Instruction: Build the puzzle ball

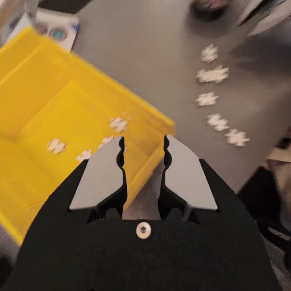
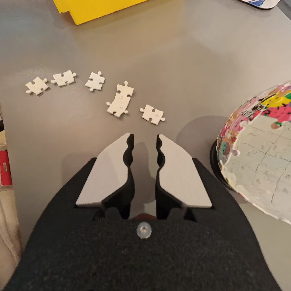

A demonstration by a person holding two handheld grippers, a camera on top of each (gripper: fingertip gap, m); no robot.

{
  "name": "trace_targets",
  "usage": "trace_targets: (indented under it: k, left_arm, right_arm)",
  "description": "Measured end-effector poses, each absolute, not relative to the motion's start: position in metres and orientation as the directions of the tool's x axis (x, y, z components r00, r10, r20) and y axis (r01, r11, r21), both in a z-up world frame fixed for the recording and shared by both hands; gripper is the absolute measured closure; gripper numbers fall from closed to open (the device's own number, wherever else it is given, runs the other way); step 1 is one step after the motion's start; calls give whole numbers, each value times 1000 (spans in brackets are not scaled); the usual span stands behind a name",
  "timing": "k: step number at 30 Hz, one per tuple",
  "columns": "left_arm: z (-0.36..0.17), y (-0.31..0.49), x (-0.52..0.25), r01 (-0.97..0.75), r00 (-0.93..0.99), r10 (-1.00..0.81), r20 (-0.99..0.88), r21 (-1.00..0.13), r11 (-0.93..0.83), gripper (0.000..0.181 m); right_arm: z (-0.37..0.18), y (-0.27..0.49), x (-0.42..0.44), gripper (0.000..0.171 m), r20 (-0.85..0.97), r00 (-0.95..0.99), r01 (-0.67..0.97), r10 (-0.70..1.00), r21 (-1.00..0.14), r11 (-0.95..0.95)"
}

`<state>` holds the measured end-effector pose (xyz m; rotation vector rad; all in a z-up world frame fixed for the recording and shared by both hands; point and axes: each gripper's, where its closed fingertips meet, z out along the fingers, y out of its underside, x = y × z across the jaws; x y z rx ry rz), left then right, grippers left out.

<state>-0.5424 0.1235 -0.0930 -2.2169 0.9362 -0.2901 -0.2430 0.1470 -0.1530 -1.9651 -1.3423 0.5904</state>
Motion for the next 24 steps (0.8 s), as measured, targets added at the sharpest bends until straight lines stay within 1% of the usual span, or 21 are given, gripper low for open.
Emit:
trace_targets:
  k: [3,6,7,9,11,15,17,20,24]
  left_arm:
    - [-132,152,-581,-637,721,-686,-99,-485,-600,131]
    - [-166,160,-597,-736,664,-738,-124,-284,-614,134]
    - [-173,159,-599,-766,635,-763,-122,-231,-600,134]
    - [-183,158,-600,-800,596,-795,-111,-168,-576,136]
    - [-189,157,-596,-827,558,-826,-84,-140,-544,138]
    - [-191,155,-593,-833,544,-838,-49,-152,-532,137]
    - [-192,150,-591,-830,543,-840,-15,-163,-533,148]
    - [-192,147,-588,-834,534,-846,-11,-170,-524,158]
    - [-192,147,-588,-827,546,-837,-33,-178,-533,159]
  right_arm:
    - [-152,149,-247,144,7,366,621,931,-747,-238]
    - [-151,149,-246,144,7,377,612,926,-752,-244]
    - [-151,149,-245,144,1,384,607,923,-754,-251]
    - [-153,150,-241,144,-8,397,600,918,-754,-266]
    - [-156,152,-237,144,-13,408,599,913,-751,-278]
    - [-157,156,-230,144,-19,418,596,908,-749,-290]
    - [-157,158,-227,144,-18,423,592,906,-751,-291]
    - [-158,160,-225,144,-29,427,585,904,-753,-301]
    - [-157,159,-227,144,-32,422,576,906,-762,-296]
